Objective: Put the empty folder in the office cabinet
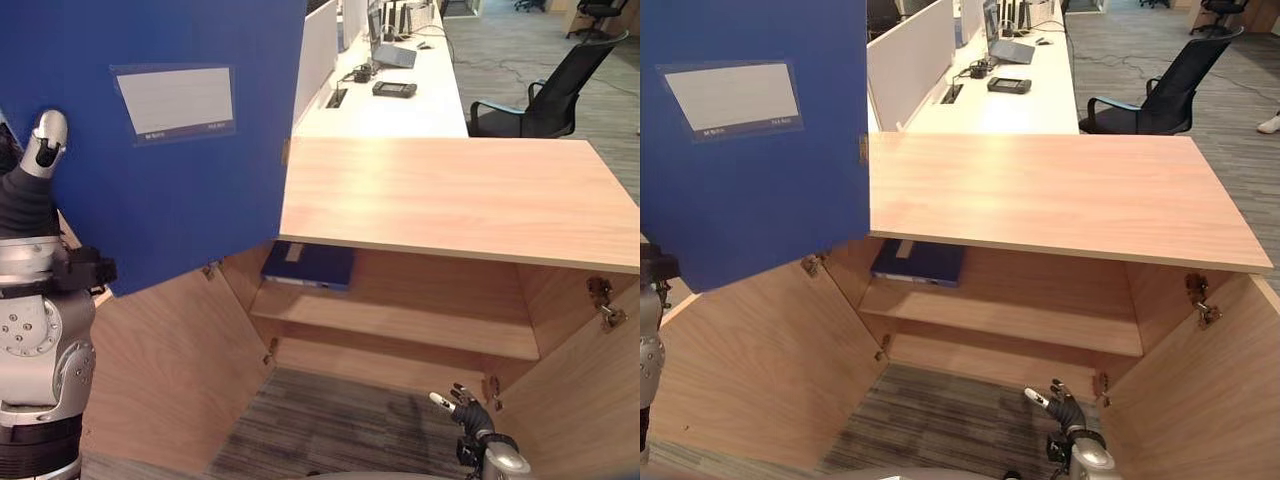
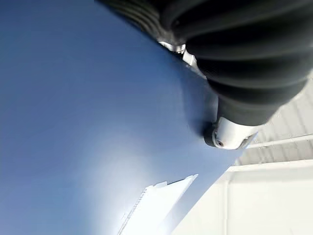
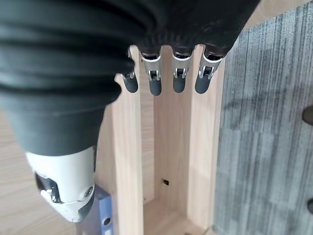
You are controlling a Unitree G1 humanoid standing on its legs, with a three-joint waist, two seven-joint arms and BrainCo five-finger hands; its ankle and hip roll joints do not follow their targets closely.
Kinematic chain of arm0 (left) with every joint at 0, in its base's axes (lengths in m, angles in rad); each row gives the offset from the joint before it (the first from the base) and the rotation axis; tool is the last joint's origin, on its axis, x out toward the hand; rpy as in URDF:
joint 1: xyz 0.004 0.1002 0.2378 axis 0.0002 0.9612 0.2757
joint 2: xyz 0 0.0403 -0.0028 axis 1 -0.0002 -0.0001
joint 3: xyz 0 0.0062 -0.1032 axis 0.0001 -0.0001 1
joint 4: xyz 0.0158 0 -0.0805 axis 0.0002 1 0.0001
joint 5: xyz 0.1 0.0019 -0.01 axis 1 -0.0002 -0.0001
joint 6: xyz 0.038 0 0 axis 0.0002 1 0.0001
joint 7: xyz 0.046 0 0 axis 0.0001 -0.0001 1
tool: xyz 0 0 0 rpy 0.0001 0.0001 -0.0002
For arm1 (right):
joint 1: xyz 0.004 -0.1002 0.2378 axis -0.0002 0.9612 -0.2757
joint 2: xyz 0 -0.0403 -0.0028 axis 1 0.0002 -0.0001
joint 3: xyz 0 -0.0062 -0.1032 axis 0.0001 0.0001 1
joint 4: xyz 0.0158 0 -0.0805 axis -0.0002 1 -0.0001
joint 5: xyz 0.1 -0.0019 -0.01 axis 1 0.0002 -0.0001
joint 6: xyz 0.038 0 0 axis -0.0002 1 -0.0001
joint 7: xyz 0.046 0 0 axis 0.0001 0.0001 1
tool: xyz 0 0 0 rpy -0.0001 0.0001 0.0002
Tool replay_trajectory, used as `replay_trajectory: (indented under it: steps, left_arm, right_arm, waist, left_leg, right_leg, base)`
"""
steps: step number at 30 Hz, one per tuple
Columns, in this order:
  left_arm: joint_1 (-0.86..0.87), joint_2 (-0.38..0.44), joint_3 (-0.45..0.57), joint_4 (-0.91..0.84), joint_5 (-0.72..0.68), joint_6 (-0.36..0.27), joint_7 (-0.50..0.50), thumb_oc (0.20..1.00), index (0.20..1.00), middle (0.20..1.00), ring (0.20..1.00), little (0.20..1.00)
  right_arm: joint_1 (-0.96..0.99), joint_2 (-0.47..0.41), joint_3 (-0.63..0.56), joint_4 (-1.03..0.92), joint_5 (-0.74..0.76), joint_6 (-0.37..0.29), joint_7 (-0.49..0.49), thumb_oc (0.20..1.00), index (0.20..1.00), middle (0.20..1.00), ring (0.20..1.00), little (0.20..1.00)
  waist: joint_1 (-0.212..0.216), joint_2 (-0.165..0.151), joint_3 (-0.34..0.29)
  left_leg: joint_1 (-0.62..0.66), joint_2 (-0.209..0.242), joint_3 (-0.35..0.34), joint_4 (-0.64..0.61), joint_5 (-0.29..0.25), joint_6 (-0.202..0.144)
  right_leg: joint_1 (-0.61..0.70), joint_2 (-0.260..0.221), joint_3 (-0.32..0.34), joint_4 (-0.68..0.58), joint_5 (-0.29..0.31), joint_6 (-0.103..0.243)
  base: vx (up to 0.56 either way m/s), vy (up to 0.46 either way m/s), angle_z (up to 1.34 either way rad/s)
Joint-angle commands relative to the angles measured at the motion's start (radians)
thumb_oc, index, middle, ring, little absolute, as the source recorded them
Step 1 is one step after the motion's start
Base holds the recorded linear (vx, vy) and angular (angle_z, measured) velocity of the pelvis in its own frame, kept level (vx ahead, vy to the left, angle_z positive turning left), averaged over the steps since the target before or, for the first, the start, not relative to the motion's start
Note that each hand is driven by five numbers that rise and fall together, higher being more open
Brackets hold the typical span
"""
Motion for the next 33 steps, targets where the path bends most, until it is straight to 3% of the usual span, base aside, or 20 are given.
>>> replay_trajectory:
  steps: [1,4,17,33]
  left_arm:
    - [-0.045,0.005,0.010,-0.010,-0.048,-0.025,-0.012,0.200,0.200,0.200,0.200,0.200]
    - [-0.042,-0.031,-0.045,-0.010,-0.069,0.003,-0.055,0.200,0.200,0.200,0.200,0.200]
    - [-0.053,-0.095,-0.142,-0.001,-0.104,0.061,-0.146,0.200,0.200,0.200,0.200,0.200]
    - [-0.079,-0.152,-0.245,-0.016,-0.078,0.080,-0.217,0.200,0.200,0.200,0.200,0.200]
  right_arm:
    - [-0.087,-0.013,0.009,-0.122,-0.005,-0.040,0.023,1.000,1.000,1.000,1.000,1.000]
    - [-0.086,-0.047,-0.010,-0.314,0.020,-0.047,0.058,1.000,1.000,1.000,1.000,1.000]
    - [-0.092,-0.101,0.011,-0.684,0.116,-0.024,0.208,1.000,1.000,1.000,1.000,1.000]
    - [-0.224,-0.073,0.190,-0.847,0.305,0.028,0.352,1.000,1.000,1.000,1.000,1.000]
  waist:
    - [-0.002,-0.051,0.019]
    - [-0.009,-0.058,0.023]
    - [-0.022,-0.073,0.027]
    - [-0.026,-0.082,0.026]
  left_leg:
    - [0.025,0.033,-0.017,0.012,-0.065,-0.058]
    - [0.025,0.034,-0.014,0.012,-0.066,-0.055]
    - [0.030,0.038,0.002,0.012,-0.071,-0.050]
    - [0.025,0.041,0.016,0.012,-0.057,-0.048]
  right_leg:
    - [0.044,-0.074,0.027,0.007,-0.083,0.106]
    - [0.043,-0.075,0.028,0.007,-0.081,0.105]
    - [0.038,-0.075,0.042,0.007,-0.078,0.105]
    - [0.027,-0.078,0.057,0.007,-0.064,0.101]
  base:
    - [0.00,0.000,0.00]
    - [0.00,0.000,0.00]
    - [0.00,0.002,-0.02]
    - [-0.01,0.005,-0.04]
